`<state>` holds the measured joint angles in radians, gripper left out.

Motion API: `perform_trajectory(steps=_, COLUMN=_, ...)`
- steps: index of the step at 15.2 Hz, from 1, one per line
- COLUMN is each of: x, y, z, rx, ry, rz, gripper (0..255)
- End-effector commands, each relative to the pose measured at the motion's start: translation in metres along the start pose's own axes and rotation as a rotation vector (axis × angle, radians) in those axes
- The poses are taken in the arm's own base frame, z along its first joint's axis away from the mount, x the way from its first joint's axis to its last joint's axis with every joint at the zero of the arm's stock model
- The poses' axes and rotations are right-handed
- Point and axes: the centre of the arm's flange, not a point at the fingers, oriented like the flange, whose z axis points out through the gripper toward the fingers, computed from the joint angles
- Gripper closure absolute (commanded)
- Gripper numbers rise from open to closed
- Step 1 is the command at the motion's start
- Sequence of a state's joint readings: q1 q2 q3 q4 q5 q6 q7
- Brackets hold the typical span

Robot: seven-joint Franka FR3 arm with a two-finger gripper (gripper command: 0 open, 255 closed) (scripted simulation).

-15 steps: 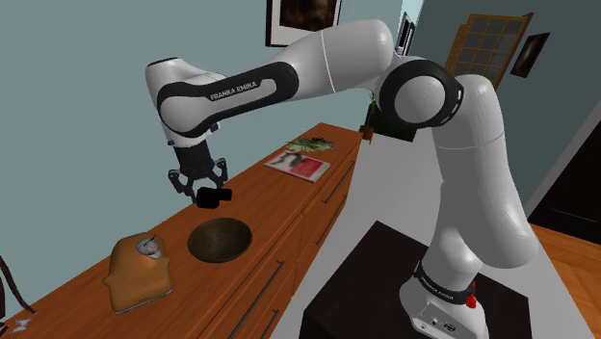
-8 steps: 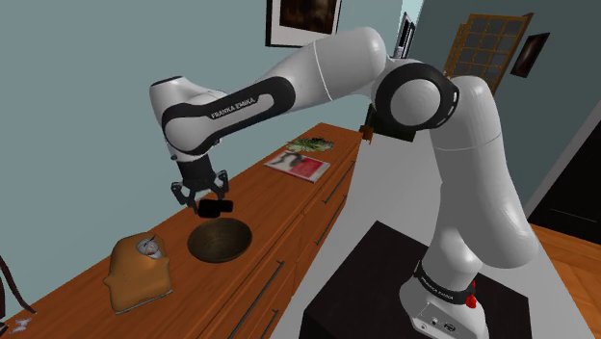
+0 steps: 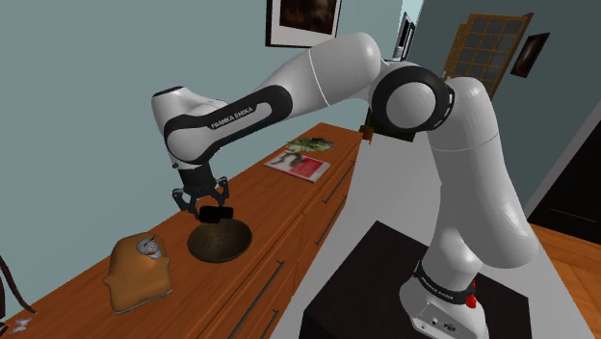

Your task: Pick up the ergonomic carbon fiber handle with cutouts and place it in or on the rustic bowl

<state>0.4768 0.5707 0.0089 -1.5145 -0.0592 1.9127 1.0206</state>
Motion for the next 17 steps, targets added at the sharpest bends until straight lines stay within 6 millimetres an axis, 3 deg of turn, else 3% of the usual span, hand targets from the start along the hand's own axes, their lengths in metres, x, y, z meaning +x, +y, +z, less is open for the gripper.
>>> perform_trajectory(steps=1, x=0.0, y=0.0, z=0.0, rx=0.0, ry=0.0, rz=0.0, gripper=255)
perform_trajectory(steps=3, x=0.0, y=0.0, z=0.0, rx=0.0, ry=0.0, rz=0.0, gripper=255)
perform_trajectory(steps=4, x=0.0, y=0.0, z=0.0, rx=0.0, ry=0.0, rz=0.0, gripper=0)
perform_trajectory(steps=9, x=0.0, y=0.0, z=0.0, rx=0.0, ry=0.0, rz=0.0, gripper=0)
perform_trajectory(steps=13, x=0.0, y=0.0, z=-0.05, rx=0.0, ry=0.0, rz=0.0, gripper=0)
perform_trajectory(steps=17, x=0.0, y=0.0, z=-0.05, rx=0.0, ry=0.0, rz=0.0, gripper=0)
